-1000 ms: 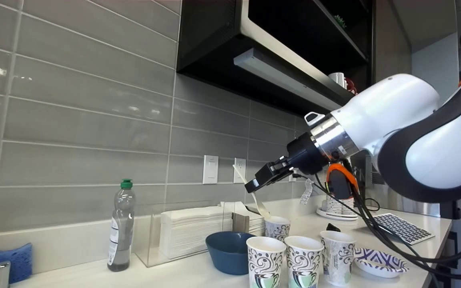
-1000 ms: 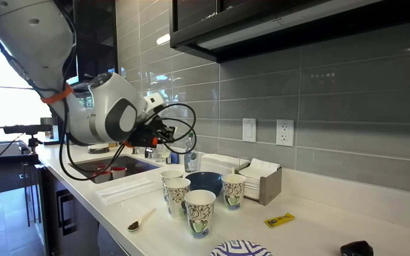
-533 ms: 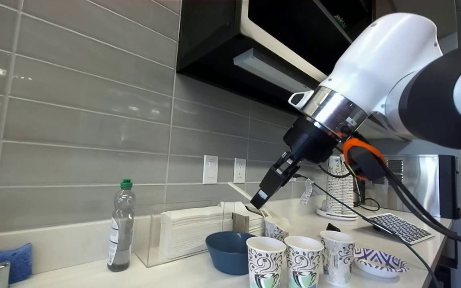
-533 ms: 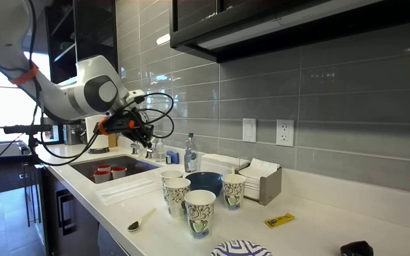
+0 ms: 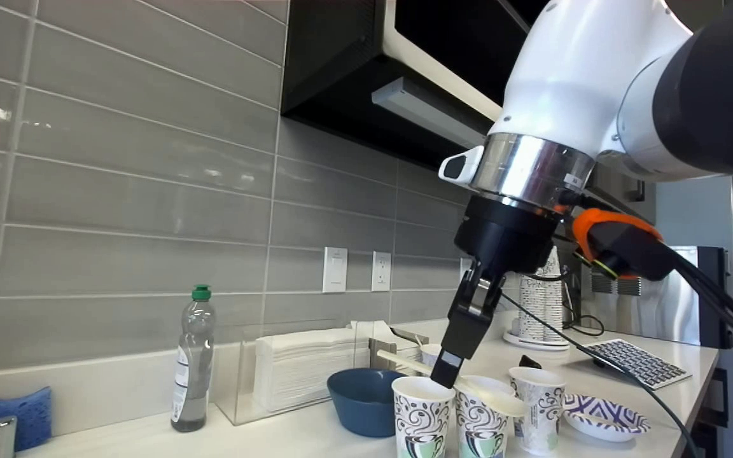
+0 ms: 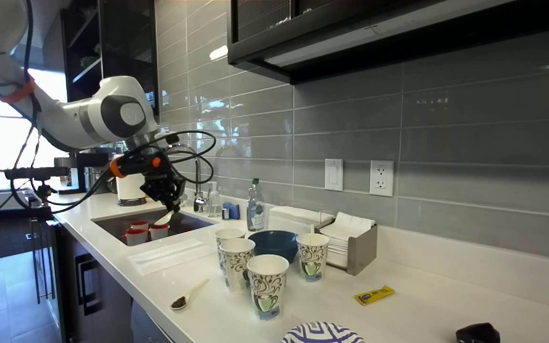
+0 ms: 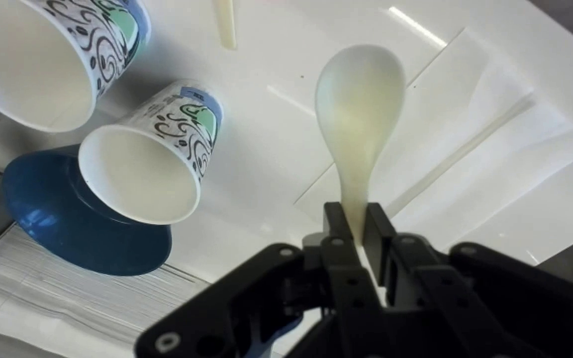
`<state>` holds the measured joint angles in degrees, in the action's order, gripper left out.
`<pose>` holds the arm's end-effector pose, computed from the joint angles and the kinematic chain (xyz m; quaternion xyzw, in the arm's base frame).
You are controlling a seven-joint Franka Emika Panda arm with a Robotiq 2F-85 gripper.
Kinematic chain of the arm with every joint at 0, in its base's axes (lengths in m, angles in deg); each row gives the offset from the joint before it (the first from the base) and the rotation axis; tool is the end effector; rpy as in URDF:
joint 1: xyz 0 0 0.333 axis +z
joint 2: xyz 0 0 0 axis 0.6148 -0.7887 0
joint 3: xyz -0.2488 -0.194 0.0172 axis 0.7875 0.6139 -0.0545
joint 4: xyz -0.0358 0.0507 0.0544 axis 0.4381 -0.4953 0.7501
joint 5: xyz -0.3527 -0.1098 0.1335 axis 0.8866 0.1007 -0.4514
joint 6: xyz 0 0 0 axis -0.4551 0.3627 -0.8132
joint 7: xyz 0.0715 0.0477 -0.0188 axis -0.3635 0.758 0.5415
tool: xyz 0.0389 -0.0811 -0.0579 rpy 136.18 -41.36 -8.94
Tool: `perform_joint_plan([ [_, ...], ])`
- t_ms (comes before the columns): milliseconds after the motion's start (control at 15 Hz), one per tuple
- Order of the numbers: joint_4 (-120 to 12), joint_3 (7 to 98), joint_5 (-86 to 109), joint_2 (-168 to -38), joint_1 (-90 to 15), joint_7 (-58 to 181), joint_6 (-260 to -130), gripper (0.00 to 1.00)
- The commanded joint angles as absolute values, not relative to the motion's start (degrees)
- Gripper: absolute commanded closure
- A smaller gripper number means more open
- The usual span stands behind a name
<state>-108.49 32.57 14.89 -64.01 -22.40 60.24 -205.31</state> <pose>0.3727 0.2333 0.4343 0.9479 0.2529 0.1909 0.0344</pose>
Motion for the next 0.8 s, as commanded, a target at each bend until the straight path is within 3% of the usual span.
perform_joint_plan([
  [0,-108.4,32.2,14.6,-64.0,-22.8,60.5,-205.2,0.87],
  [133,-108.4,32.3,14.6,-63.9,-22.8,60.5,-205.2,0.87],
  [200,-108.4,32.3,14.6,-63.9,-22.8,60.5,-205.2,0.97],
  [733,-109.5,32.2,13.7,-75.3,-24.3,57.0,-206.3,0.97],
])
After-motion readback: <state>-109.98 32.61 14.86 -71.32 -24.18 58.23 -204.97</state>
